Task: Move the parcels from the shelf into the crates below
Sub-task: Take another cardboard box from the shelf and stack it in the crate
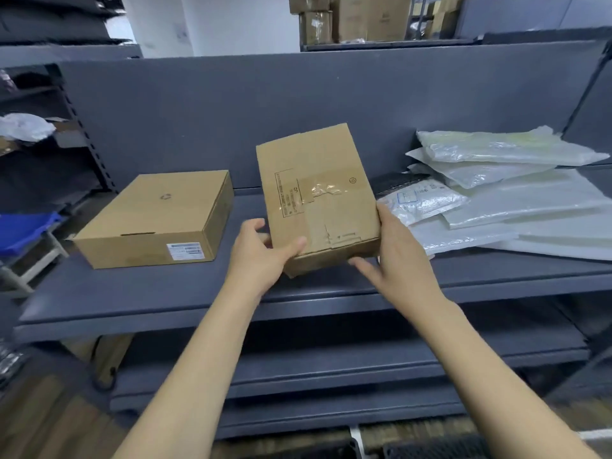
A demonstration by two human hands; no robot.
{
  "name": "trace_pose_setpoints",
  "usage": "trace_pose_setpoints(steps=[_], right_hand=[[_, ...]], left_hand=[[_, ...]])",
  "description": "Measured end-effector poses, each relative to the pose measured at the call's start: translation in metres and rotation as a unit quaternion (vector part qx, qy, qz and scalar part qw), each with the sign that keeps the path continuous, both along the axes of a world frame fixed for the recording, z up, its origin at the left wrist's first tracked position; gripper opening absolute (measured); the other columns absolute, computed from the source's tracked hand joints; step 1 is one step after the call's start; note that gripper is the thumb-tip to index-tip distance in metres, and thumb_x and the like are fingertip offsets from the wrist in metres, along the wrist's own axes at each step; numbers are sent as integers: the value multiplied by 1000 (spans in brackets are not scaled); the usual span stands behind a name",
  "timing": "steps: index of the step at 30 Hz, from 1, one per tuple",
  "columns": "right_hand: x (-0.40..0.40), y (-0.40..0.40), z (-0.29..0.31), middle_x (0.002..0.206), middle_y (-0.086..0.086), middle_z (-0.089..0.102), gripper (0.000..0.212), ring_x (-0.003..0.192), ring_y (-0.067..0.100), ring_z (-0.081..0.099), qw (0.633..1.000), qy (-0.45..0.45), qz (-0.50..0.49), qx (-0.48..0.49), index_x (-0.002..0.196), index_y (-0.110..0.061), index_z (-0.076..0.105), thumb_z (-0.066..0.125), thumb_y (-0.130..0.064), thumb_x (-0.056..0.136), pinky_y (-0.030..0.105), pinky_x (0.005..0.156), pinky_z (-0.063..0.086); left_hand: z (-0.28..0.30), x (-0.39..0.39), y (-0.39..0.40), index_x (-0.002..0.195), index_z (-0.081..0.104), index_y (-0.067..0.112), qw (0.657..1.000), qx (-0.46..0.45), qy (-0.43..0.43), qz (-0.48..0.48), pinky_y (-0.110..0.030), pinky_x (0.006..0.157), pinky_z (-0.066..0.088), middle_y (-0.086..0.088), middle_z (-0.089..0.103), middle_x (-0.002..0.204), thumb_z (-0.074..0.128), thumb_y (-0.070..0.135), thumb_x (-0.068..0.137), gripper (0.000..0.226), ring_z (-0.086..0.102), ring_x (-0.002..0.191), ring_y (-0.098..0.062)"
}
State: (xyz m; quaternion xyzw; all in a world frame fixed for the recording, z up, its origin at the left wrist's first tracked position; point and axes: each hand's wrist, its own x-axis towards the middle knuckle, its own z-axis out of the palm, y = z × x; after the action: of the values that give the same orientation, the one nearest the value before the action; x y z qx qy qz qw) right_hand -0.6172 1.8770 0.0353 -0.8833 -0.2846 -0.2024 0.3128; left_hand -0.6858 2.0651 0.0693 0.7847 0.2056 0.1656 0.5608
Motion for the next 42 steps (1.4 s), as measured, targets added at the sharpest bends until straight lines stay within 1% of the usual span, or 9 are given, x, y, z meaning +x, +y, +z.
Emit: trace_pose_setpoints(steps=[3, 7, 11, 18, 23, 27, 34, 38, 42], right_hand=[[-64, 2, 2, 130, -10, 42, 91, 115, -2, 42, 990, 55, 43, 124, 138, -11, 33, 84, -34, 67, 1, 93, 30], [-107, 4, -1, 121, -7, 49, 81, 109, -2, 50, 973, 93, 34, 211, 129, -21, 38, 85, -34, 65, 16, 89, 45], [-126, 2, 0, 114, -8, 48, 93, 106, 1, 49, 980, 116, 51, 154, 146, -25, 25, 76, -43, 71, 24, 87, 47], [-152, -4, 6, 114, -24, 51, 70, 103, -6, 54, 971, 178, 82, 136, 122, -34, 36, 81, -36, 69, 20, 85, 48], [-165, -13, 5, 95, -30, 49, 62, 88, -12, 52, 976, 186, 76, 84, 107, -34, 26, 79, -28, 75, 14, 65, 44], [-168, -14, -4, 94, -53, 31, 64, 85, -14, 47, 981, 172, 77, 42, 115, -33, 22, 72, -17, 79, 14, 59, 38], [-176, -24, -6, 113, -28, 35, 79, 102, 3, 47, 981, 171, 82, -25, 132, -34, 17, 74, -37, 77, 21, 84, 43], [-177, -27, -1, 123, -25, 39, 80, 113, -3, 45, 977, 191, 98, -6, 133, -29, 26, 72, -51, 71, 22, 91, 43], [-186, -26, 16, 120, -36, 48, 63, 114, -16, 44, 953, 251, 164, 44, 122, -47, 42, 76, -42, 69, 0, 85, 35]], left_hand=[[-16, -52, -8, 130, 45, 24, 999, -36, -13, -38, -16, 79, 46, 9, 61, 115, 80, 16, 73, 67, 59, 103, -8], [-40, -104, -16, 96, 42, 38, 998, -42, -52, -7, -18, 79, 49, 10, 60, 112, 81, 8, 69, 56, 62, 100, -6], [-42, -137, -10, 94, 35, 26, 981, 169, -60, 73, -36, 82, 50, 5, 52, 106, 85, 17, 65, 59, 54, 98, -13], [-21, -178, 15, 105, 45, 26, 946, 322, -20, -27, -18, 73, 41, 14, 56, 101, 74, 45, 73, 47, 49, 91, -2], [-16, -193, 19, 105, 30, 42, 971, 228, -8, -70, 3, 68, 36, 35, 43, 98, 75, 46, 70, 57, 41, 85, 31], [-24, -195, 24, 132, 43, 34, 976, 191, 23, -103, -1, 72, 39, 34, 55, 110, 58, 80, 53, 92, 49, 99, 18], [-12, -203, 32, 126, 46, 47, 976, 85, -29, -201, -18, 99, 37, 30, 55, 124, 32, 99, 50, 93, 48, 117, 11], [-10, -203, 32, 121, 55, 43, 972, -6, -58, -228, -34, 103, 39, 22, 62, 121, 38, 93, 59, 81, 57, 114, 0], [-10, -200, 31, 119, 50, 38, 977, 22, -43, -209, -12, 87, 46, 29, 62, 114, 61, 60, 58, 66, 56, 108, 8]])
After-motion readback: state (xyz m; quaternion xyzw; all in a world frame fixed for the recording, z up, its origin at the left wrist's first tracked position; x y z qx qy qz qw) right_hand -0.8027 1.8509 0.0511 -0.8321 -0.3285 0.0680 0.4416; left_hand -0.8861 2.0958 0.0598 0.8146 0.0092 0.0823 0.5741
